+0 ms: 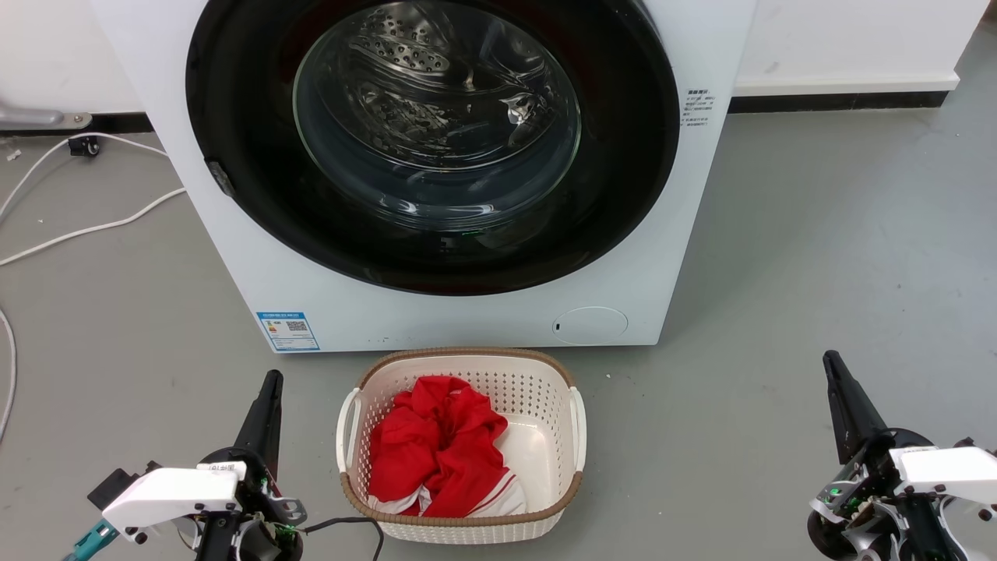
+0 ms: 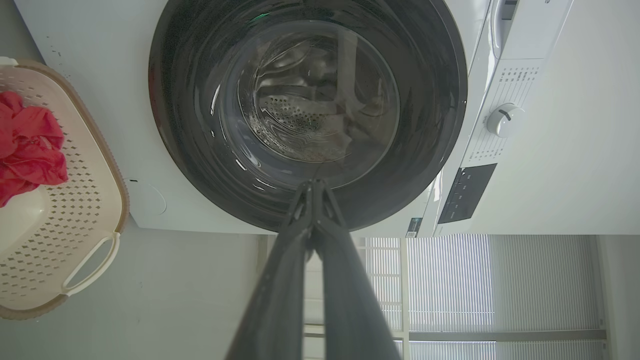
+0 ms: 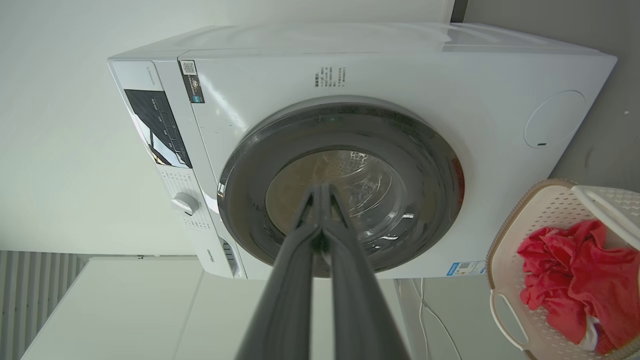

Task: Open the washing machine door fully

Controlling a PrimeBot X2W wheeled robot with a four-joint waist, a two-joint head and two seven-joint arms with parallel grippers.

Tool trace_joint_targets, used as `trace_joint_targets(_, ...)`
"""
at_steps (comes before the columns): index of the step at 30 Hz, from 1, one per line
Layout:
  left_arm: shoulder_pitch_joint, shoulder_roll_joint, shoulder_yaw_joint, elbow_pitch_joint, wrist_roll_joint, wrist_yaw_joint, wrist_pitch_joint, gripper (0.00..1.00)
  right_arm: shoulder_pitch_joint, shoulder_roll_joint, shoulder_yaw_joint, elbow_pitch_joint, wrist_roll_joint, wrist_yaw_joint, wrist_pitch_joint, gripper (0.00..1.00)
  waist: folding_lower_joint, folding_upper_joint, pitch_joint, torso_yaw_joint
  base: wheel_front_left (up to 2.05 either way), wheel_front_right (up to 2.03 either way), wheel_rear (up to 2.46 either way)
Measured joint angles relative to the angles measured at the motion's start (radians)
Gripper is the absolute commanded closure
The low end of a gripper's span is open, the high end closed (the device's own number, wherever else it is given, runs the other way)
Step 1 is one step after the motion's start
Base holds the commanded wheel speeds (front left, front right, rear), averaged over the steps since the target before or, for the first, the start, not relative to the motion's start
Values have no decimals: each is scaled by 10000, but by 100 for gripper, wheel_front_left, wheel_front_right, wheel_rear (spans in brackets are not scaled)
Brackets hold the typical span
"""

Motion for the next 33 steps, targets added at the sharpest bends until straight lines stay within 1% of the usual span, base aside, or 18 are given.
trace_joint_targets(13,-1,-23,31,2,19,0,40,100,-3,59,-84,8,-75,0,81,100,0,-1,0,0,0,0,0)
trace_joint_targets(14,13,-29,31,31,17,2,48,0,12,63,-86,29,-73,0,81,0,0,0,0,0,0,0,0)
trace_joint_targets(20,263,-92,-100,178,50,12,-92,0,285,109,12,153,-90,-2,-56,0,0,0,-2,1,0,0,0)
trace_joint_targets(25,263,-94,-291,31,433,13,-360,0,330,134,144,-67,-408,-2,-280,0,0,0,-11,3,0,0,0)
trace_joint_targets(28,263,-96,-263,-98,905,13,-493,0,385,142,219,-184,-892,-2,-424,0,0,0,-16,6,0,0,0)
trace_joint_targets(33,263,-100,-194,-445,1919,13,-715,0,386,138,370,-462,-2207,-2,-623,0,0,0,-21,8,0,0,0)
